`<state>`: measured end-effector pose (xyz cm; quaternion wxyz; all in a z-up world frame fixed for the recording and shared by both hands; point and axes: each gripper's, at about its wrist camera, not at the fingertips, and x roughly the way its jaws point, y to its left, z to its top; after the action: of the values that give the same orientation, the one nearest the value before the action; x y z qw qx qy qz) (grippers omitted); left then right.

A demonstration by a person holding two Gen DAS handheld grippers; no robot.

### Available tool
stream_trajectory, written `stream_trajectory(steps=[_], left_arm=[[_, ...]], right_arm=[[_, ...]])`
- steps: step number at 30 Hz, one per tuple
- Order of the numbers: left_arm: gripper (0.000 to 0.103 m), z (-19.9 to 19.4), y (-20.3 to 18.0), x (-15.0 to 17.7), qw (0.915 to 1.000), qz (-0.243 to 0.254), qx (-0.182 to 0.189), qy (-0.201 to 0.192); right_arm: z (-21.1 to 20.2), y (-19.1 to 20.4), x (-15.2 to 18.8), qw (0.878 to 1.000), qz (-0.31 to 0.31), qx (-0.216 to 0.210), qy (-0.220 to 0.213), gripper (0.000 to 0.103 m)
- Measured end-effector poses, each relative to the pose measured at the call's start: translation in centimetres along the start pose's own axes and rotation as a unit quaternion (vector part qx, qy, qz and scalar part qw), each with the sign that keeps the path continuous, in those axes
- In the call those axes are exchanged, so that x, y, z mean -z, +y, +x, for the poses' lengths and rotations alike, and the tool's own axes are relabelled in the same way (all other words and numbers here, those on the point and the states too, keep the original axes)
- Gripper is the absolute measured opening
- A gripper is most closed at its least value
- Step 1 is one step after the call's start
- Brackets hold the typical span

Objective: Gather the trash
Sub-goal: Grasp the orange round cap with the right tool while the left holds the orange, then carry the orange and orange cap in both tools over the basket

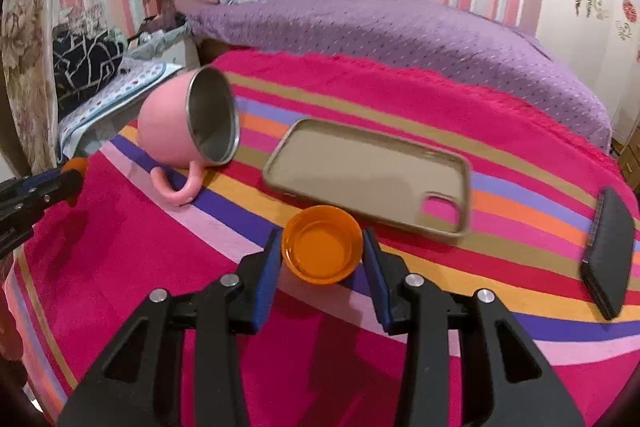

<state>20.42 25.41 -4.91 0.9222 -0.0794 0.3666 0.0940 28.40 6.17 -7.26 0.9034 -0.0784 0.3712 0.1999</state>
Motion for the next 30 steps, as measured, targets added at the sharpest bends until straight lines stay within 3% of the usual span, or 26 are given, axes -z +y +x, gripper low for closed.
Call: stream_trajectory(steps=[13,30], left_arm=[[0.027,-2.0,-8.6,0.9,0.9980,0.041,0.049,-0.001],[0.027,-7.2,-21.3,3.5,0.9899,0.069,0.120,-0.027]], right_arm=[[-9.8,-9.8,3.5,0.996,0.050,0.070,-0.039,0.040],[-22.4,-22.2,12.0,0.978,0.116,0.157,-0.070,0.040]])
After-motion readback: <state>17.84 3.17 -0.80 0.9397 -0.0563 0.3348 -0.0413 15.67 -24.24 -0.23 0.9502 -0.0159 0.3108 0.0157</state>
